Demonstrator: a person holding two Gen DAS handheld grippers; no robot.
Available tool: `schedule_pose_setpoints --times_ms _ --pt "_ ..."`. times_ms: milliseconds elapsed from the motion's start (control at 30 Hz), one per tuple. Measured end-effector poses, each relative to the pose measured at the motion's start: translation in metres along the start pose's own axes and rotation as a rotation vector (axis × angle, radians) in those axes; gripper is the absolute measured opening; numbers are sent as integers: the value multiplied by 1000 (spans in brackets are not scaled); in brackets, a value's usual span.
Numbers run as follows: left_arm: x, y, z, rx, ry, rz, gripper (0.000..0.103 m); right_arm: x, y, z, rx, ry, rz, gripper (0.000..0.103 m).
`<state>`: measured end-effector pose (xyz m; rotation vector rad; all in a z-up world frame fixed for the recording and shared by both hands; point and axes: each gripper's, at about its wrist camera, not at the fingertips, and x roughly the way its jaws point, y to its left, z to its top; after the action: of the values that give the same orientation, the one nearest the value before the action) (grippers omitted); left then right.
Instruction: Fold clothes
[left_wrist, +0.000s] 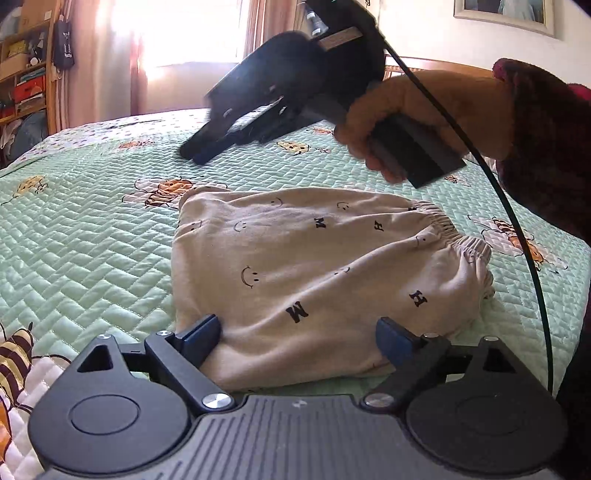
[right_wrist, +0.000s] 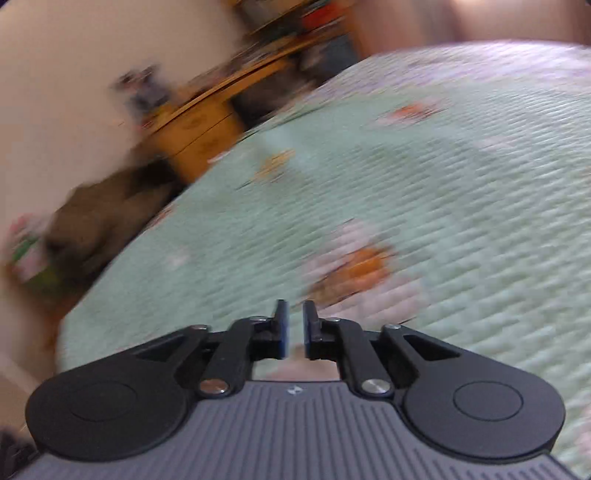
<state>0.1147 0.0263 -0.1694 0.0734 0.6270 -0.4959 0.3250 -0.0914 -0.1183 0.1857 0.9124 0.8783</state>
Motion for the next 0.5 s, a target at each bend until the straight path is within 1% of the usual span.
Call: schedule_pose_setpoints --times_ms 33,67,100,133,167,200,233,267,333,367,400,433,500 --pt "0 0 0 -2 2 2 92 12 -6 -4 2 43 -27 20" --pt "0 1 0 -4 4 3 92 28 -17 -8 9 89 -87 15" --pt "-1 1 -1 -6 7 0 92 31 -29 -8 46 71 -104 3" --pt "-3 2 -1 -9 9 -4 92 28 -41 -6 99 20 -100 0" --pt "-4 3 -1 -18 13 -10 92 19 -48 -5 139 -34 -125 0" --pt "-5 5 0 -32 14 -20 92 6 -52 -4 173 -90 -165 11" --pt "-7 8 1 -51 11 -33 92 -9 -57 -6 213 -137 -139 11" --pt "-10 11 3 -75 12 -46 92 -26 -57 -12 232 -170 -91 12" --pt "-18 18 6 -121 14 -72 92 -63 -52 -26 245 -223 -7 18" --pt "-25 20 7 -135 7 -85 92 -79 -48 -34 241 -238 10 20" --pt "-32 20 9 -144 -9 -98 92 -96 -45 -43 233 -246 16 28" --pt "-39 18 12 -146 -27 -112 92 -102 -47 -51 247 -252 17 35" --pt "-47 10 19 -140 -68 -148 92 -106 -57 -68 294 -262 14 40"
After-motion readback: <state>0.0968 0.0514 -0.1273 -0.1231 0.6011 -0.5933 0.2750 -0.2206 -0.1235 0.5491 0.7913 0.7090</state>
